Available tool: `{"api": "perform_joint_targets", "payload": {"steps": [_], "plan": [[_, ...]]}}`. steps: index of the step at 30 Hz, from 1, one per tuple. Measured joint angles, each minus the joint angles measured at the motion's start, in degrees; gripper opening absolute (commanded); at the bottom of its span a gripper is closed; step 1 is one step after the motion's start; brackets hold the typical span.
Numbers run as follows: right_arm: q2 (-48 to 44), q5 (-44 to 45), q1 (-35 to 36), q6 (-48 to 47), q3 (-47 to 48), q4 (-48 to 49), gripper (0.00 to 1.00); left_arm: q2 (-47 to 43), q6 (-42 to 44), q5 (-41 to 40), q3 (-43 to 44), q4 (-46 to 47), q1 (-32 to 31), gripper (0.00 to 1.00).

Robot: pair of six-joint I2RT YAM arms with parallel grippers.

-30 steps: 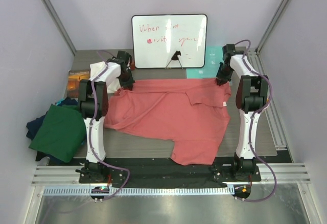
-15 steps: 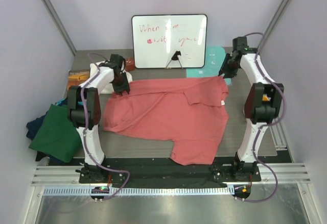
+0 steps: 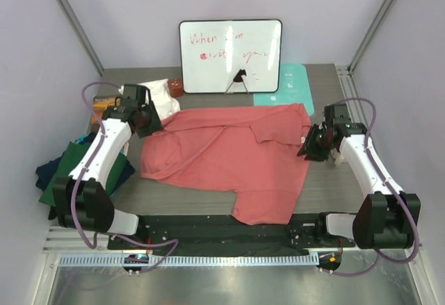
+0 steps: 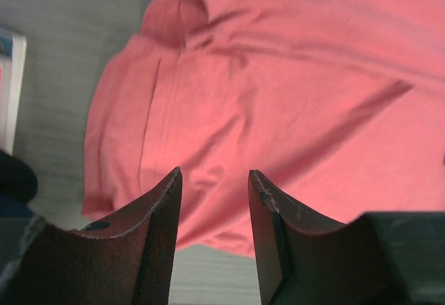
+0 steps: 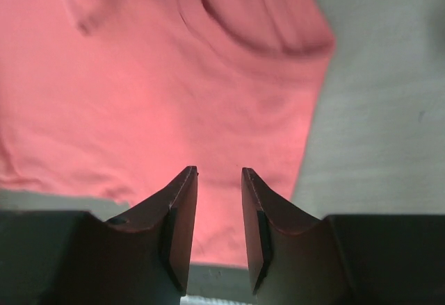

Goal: Fold and stack the t-shirts

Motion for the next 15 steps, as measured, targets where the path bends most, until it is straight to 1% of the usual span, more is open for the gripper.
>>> {"api": "perform_joint_targets", "payload": {"steps": [3, 6, 9, 12, 15], "plan": [[-4.94, -1.36, 0.37, 1.07, -7.17, -2.95, 0.38, -4.61, -1.16, 0.04, -6.01, -1.27, 0.0, 0.45], [-11.02, -2.25, 1.6, 2.51, -10.38, -5.55, 0.38, -8.79, -1.51, 0.07, -9.22, -3.52, 0.0, 0.45], [-17.57, -3.52, 2.54, 4.55, -10.84, -7.39, 0.38, -11.74, -2.1, 0.11, -9.46, -4.44, 0.0, 0.45], [-23.26, -4.48, 3.08, 6.54, -11.76, -8.9, 0.38, -12.55, -2.75, 0.68, -9.44, -4.42, 0.0, 0.45], [-26.27, -4.74, 3.56, 7.63, -13.66, -11.85, 0.38, -12.39, -3.56, 1.92, -9.51, -4.2, -0.02, 0.44]]}}
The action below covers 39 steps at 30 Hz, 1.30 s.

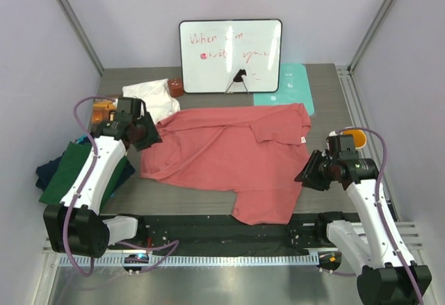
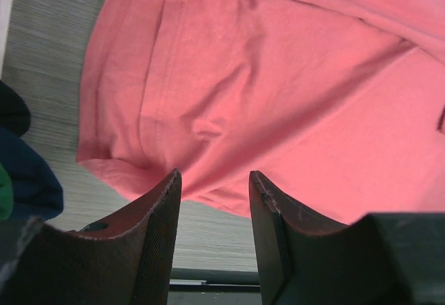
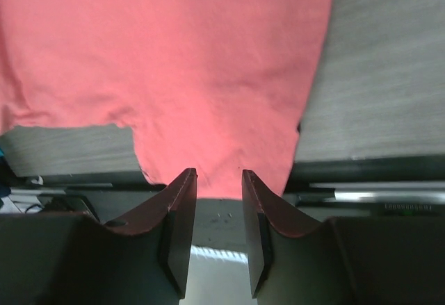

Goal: Fold and stack the t-shirts

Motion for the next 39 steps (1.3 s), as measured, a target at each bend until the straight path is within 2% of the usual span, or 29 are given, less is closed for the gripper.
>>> {"api": "perform_joint_targets", "payload": {"steps": [7, 12, 16, 25, 39], "plan": [[-0.5, 0.2, 3.76, 1.86, -1.03, -5.68, 0.38, -0.55, -0.9, 2.32, -1.79, 1.79, -0.44, 0.45], [6.71, 4.61, 9.4, 2.6, 1.07, -7.91, 0.38, -5.68, -1.73, 2.89, -7.04, 2.32, -0.44, 0.45], [13.66, 7.26, 13.53, 2.89, 1.9, -7.8, 0.38, -8.04, -1.95, 3.23, -8.98, 2.56, -0.44, 0.45], [18.91, 8.39, 18.8, 4.83, -0.48, -5.79, 0.39, -8.07, -2.34, 3.34, -11.32, 4.09, -0.44, 0.45], [21.22, 7.65, 23.82, 8.2, -5.81, -0.94, 0.4, -6.78, -2.45, 3.32, -11.37, 5.11, -0.46, 0.45]]}}
